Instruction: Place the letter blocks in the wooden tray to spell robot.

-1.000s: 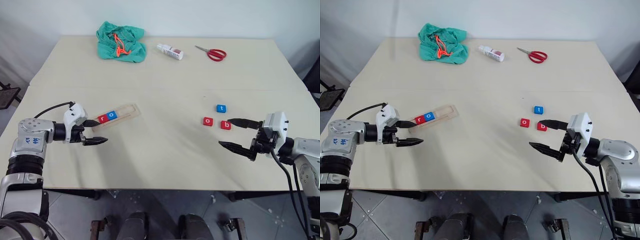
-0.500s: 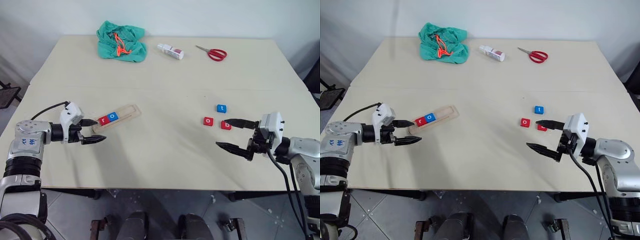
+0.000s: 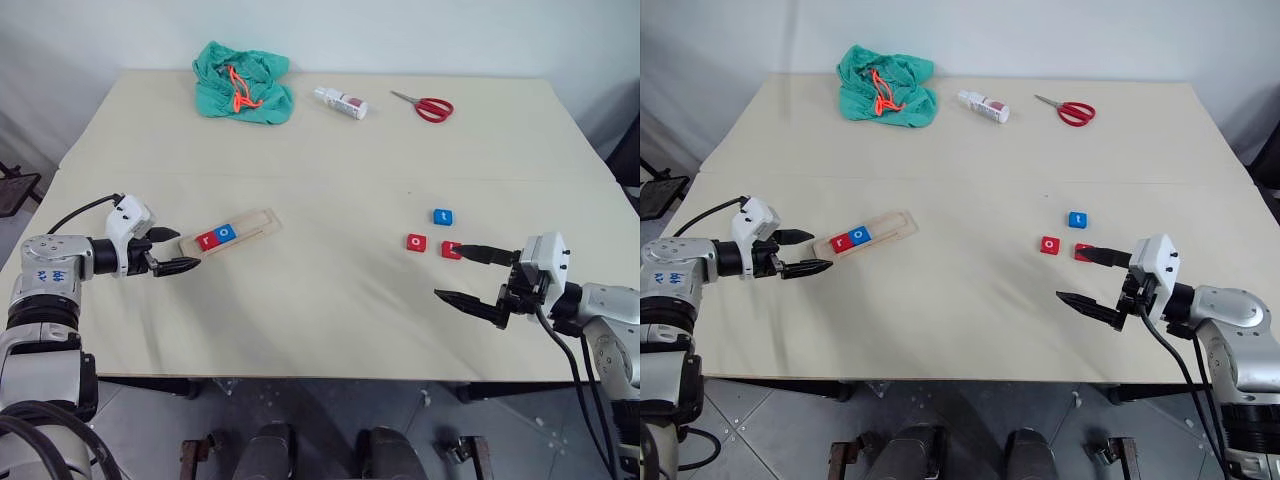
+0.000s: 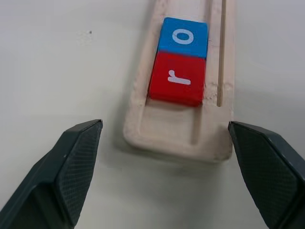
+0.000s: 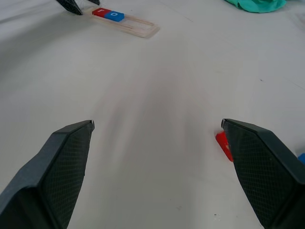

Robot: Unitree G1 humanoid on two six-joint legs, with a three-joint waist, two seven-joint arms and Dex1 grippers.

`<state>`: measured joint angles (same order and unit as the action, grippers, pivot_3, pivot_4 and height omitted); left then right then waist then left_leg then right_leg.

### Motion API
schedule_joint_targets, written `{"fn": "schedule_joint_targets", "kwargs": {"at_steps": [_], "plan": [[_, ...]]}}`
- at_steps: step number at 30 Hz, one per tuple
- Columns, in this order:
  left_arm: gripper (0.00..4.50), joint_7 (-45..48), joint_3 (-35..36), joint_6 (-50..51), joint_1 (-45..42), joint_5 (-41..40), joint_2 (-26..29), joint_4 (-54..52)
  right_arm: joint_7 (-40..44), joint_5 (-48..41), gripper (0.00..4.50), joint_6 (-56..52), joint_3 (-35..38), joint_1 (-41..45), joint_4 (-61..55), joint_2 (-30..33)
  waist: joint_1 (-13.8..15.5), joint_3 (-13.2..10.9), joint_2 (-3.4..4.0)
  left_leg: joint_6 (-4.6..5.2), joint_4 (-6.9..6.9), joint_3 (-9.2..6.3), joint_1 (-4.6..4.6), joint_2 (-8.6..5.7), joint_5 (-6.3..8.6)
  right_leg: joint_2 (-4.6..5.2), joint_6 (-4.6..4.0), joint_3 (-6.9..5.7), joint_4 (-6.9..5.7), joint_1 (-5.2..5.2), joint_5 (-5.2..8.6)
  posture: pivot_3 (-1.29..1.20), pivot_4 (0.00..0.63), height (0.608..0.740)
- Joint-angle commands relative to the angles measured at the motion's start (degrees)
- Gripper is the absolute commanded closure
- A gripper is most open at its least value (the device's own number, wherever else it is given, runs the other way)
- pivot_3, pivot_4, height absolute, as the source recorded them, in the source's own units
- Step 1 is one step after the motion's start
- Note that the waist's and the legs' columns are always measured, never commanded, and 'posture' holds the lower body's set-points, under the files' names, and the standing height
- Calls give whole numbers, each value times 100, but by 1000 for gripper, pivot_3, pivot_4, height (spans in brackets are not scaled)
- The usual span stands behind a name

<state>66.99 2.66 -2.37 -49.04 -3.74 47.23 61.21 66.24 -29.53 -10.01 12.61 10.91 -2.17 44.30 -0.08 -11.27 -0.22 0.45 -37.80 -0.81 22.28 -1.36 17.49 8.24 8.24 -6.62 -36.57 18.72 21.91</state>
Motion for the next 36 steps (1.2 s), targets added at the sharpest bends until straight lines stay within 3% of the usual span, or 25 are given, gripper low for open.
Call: {"fn": "schedule_joint_targets", "kwargs": {"at_steps": [1,12,27,35,36], "plan": [[0,45,-29,-157,-105,103,-25,222,-30,-114,16,60,275,-83,-254,78,5,0,0,0,0,0,0,-1,0,1,0,0,-1,0,0,0,150,740],[0,334,-375,-422,-103,453,-126,552,-60,-107,16,18,340,-143,-336,104,9,1,0,1,-12,-1,-4,-8,0,11,0,-6,-29,-1,0,0,150,740],[0,-279,-468,-320,-210,683,-165,734,-57,-95,16,17,293,-51,-304,113,16,1,1,8,-21,-3,-14,-10,-3,17,0,-2,-36,-7,0,0,150,740],[0,-156,-563,-373,-250,730,-196,775,-56,-85,16,15,307,-45,-298,127,24,2,1,11,-26,-3,-16,-11,-6,19,0,2,-37,-11,0,0,150,740],[196,-183,-572,-287,-273,737,-202,808,-56,-82,2,18,303,-32,-286,126,25,2,1,11,-26,-3,-16,-12,-6,19,0,2,-37,-11,0,0,150,740]]}}
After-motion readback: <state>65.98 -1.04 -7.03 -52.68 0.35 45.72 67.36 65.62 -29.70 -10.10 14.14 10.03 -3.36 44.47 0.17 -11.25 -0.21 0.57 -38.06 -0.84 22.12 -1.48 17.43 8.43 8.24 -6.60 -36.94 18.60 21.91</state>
